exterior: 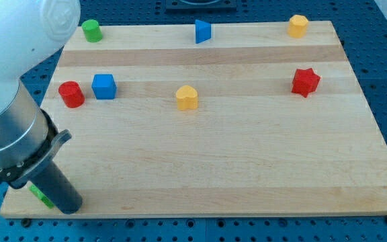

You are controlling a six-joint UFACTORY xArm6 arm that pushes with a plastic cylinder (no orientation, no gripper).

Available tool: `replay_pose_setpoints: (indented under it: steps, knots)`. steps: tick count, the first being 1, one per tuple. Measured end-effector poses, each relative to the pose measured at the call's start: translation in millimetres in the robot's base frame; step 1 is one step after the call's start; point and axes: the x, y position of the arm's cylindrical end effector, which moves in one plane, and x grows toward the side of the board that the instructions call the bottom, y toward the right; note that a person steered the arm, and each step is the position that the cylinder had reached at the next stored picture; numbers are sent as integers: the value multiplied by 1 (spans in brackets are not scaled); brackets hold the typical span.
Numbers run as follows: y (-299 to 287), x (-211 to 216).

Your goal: Slightly push the green star towards bottom left corner of the board

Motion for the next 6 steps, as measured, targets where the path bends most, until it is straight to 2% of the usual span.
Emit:
replay_pose_setpoints:
  steps: [4,6]
  knots:
    - [0,-35]
    - [20,-60]
